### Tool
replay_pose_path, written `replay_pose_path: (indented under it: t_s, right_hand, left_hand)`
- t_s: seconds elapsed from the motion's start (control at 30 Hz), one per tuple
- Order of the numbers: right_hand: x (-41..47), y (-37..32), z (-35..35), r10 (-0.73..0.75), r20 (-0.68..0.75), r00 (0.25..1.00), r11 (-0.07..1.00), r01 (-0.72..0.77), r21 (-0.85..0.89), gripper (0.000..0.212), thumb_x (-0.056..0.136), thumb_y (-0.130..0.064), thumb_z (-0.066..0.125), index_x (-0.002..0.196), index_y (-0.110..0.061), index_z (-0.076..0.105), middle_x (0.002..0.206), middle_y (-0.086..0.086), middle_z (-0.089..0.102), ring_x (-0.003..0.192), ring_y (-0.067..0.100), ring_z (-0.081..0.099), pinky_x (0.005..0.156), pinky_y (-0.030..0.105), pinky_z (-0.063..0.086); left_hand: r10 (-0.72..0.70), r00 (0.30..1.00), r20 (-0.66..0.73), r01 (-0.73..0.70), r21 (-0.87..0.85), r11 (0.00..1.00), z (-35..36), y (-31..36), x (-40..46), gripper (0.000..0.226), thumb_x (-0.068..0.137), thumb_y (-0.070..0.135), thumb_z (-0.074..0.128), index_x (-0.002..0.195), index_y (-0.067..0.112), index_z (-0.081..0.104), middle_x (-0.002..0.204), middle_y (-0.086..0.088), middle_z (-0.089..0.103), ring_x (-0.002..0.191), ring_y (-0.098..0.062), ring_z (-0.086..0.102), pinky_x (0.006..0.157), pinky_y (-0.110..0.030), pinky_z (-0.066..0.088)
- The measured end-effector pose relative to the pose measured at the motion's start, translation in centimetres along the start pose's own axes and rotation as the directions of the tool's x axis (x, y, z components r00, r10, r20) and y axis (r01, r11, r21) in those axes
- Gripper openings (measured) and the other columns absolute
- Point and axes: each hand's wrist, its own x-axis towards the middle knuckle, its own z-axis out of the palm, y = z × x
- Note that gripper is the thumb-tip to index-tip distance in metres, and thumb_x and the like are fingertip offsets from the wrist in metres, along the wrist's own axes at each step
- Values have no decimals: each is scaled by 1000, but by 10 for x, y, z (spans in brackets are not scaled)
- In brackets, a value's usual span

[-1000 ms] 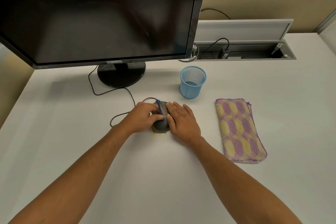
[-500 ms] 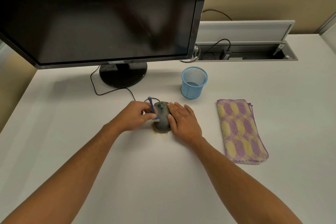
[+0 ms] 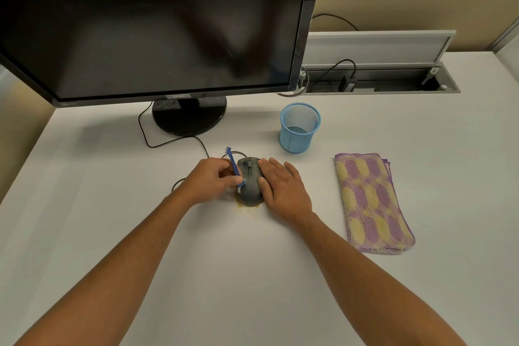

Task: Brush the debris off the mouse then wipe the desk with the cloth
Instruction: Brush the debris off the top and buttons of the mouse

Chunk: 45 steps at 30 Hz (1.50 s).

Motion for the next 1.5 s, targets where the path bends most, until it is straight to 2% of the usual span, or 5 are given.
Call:
replay_pose_path:
  t_s: [0.13,0.53,0.93,1.23,1.5]
  right_hand:
    - [0,0,0,1,16,1000,1000,-1,0,60,99,-48,14,148,-21,36,152,-2,41,144,13,27,119,35,10]
    - [0,-1,-1,2,15,1000,1000,-3,16,63,98,-49,12,149,-20,35,152,-2,39,144,13,27,119,33,8]
    - [0,2,0,2,32,999,1000,-3,9,60,99,-47,13,149,-21,34,153,-2,39,144,13,26,119,33,6]
    - [1,1,0,5,30,1000,1000,-6,17,63,97,-49,11,148,-20,35,152,-1,39,144,13,27,119,35,9]
    - [2,2,2,0,11,1000,1000,0,4,61,99,-47,14,148,-19,37,151,-1,42,143,14,29,119,37,13]
  left_hand:
    - [5,996,92,-9,38,999,-4,0,-1,6,86,22,71,93,20,70,85,-1,71,81,-19,67,79,-35,57]
    - [42,942,-332,-59,-41,997,2,3,34,22,90,24,67,108,10,69,94,2,67,87,-11,63,77,-16,48]
    - [-17,994,108,2,139,990,-28,15,34,11,91,17,64,102,16,67,91,2,68,82,-11,65,71,-21,49]
    - [12,972,-236,-4,35,999,-7,6,39,25,91,22,65,111,8,70,102,-6,70,94,-18,64,89,-32,52]
    - [28,999,-46,-25,72,997,-8,8,31,15,89,19,67,102,13,72,101,2,67,93,-15,61,86,-29,48]
